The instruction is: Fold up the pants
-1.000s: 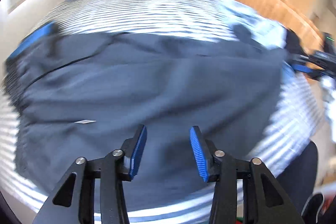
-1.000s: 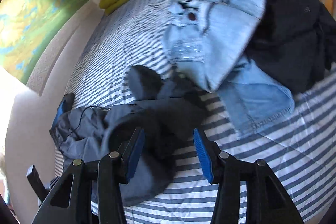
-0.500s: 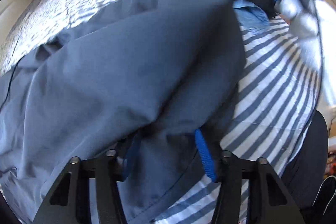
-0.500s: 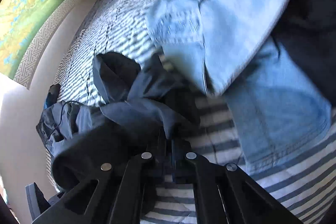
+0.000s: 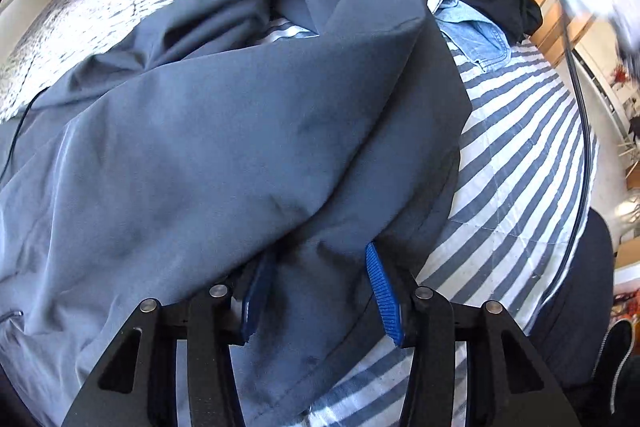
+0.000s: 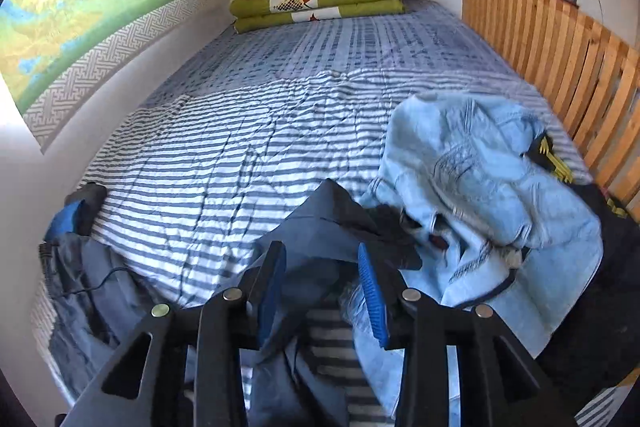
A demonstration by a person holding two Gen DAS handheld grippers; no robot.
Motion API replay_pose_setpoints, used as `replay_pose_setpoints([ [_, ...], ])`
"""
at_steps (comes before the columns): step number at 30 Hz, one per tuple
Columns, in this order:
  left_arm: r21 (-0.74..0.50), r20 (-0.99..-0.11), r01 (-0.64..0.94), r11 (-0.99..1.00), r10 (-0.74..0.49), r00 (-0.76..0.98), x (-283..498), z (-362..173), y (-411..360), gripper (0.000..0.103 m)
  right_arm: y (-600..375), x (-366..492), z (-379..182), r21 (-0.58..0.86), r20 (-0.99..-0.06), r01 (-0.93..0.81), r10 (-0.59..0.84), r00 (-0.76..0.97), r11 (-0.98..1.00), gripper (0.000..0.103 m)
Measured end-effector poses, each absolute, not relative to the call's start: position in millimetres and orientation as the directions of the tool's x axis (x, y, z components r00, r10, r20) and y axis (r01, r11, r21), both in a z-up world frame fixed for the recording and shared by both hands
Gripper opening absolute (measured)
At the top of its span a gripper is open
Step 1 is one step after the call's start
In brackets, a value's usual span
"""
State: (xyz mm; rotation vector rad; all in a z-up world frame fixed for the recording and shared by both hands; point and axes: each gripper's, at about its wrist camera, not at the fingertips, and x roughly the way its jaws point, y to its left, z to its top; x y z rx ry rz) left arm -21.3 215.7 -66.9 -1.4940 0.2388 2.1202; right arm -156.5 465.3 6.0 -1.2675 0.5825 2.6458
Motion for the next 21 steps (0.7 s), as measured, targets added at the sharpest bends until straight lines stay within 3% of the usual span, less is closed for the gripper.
replay_pose_setpoints([
  [5, -0.212, -0.872, -0.486, -0.848, 0.388, -0.297, -3, -32, 183, 0.050, 473, -114, -74, 0.356, -0.861, -0.351, -0.158, -0.483, -0.866, 0.042],
  [9, -0.126, -0.874, -0.423, -0.897, 0.302, -0.380, -6, -16, 135, 0.050, 468, -117, -116, 0.487, -0.839, -0.386, -0.297, -0.456, -0.783, 0.042],
  [10, -0.116, -0.879, -0.386, -0.915, 0.276, -0.389, -10, -18, 127, 0.050, 465, -118, -119, 0.492, -0.837, -0.396, -0.296, -0.461, -0.776, 0.032],
  [11, -0.108, -0.883, -0.349, -0.931, 0.251, -0.397, -17, -20, 114, 0.050, 462, -118, -119, 0.492, -0.838, -0.405, -0.294, -0.459, -0.770, 0.004],
  [17, -0.023, -0.903, -0.187, -0.982, 0.101, -0.417, -30, -35, 41, 0.050, 464, -49, -46, 0.432, -0.823, -0.467, -0.125, -0.554, -0.772, 0.002],
  [21, -0.098, -0.910, -0.116, -0.988, 0.136, -0.391, -34, -46, 15, 0.050, 460, 20, 36, 0.335, -0.802, -0.503, 0.039, -0.596, -0.797, 0.002],
])
